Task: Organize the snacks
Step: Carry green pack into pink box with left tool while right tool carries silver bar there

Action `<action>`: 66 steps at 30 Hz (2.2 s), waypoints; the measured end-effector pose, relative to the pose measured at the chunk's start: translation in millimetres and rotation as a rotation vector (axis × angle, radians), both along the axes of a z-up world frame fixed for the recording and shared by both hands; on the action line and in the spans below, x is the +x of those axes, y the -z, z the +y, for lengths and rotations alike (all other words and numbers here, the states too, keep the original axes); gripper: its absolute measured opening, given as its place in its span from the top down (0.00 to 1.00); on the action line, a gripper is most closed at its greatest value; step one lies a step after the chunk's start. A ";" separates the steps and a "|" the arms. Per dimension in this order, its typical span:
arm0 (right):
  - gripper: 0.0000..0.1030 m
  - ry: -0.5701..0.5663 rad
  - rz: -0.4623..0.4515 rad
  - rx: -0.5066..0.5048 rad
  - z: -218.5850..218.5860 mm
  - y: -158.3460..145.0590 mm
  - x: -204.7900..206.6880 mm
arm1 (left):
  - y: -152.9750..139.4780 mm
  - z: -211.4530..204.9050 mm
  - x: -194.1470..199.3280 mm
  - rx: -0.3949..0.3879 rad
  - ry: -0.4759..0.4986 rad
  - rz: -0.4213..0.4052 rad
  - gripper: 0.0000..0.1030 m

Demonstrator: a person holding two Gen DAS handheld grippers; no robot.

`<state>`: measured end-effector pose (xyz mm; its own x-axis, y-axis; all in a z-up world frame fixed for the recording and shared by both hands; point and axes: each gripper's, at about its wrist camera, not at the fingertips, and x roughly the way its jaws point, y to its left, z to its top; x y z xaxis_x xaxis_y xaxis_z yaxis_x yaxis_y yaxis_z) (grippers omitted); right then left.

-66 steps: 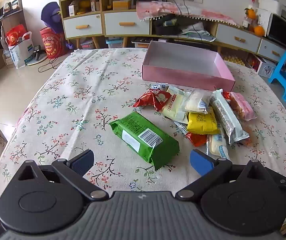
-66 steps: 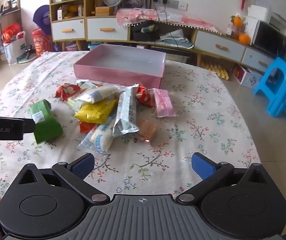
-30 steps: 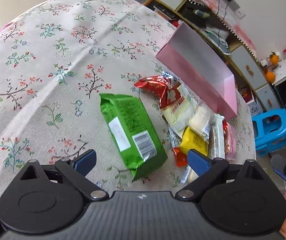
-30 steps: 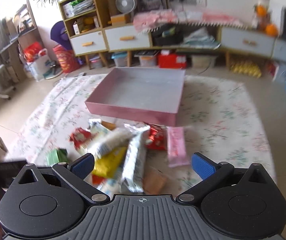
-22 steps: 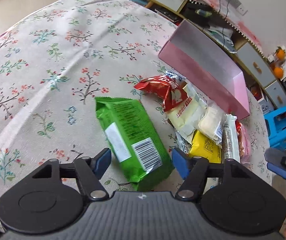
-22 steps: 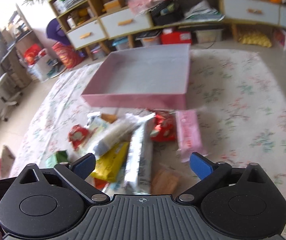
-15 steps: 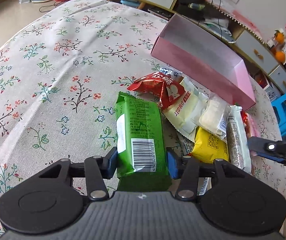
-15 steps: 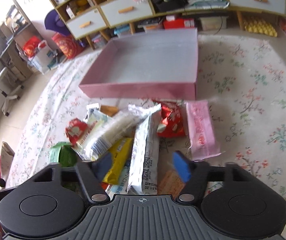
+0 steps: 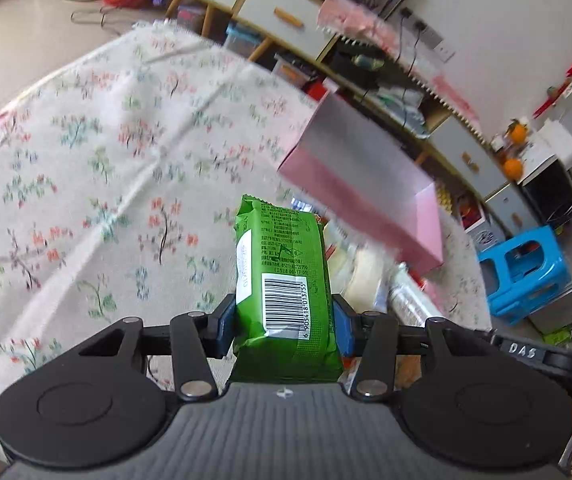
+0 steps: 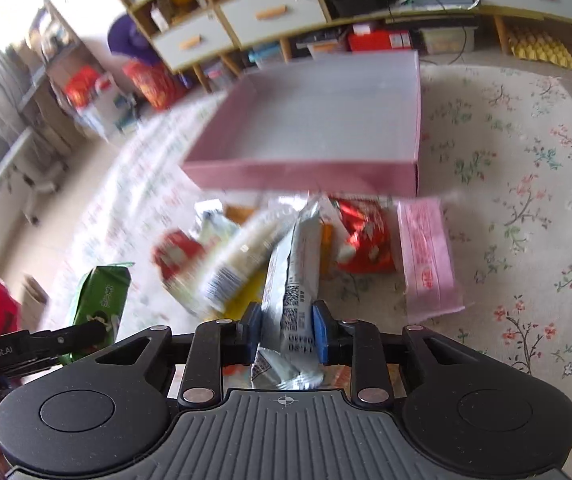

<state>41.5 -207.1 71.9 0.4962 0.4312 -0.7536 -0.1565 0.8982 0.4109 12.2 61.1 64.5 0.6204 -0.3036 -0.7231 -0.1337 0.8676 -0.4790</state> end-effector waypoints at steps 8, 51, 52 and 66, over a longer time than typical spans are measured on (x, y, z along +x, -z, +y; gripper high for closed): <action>0.75 0.007 0.072 0.003 2.3 17.5 6.9 | -11.8 -7.5 35.5 -0.014 0.087 0.019 0.57; 0.71 0.332 -0.081 -0.072 -5.6 17.2 128.5 | 28.5 -47.7 178.5 0.262 0.367 -0.036 0.51; 0.66 0.326 -0.075 -0.065 -5.9 15.4 126.7 | 27.4 -46.5 176.0 0.253 0.360 -0.034 0.51; 0.61 0.323 -0.095 -0.010 -16.9 5.2 115.3 | 12.2 -35.7 162.7 0.178 0.304 -0.041 0.40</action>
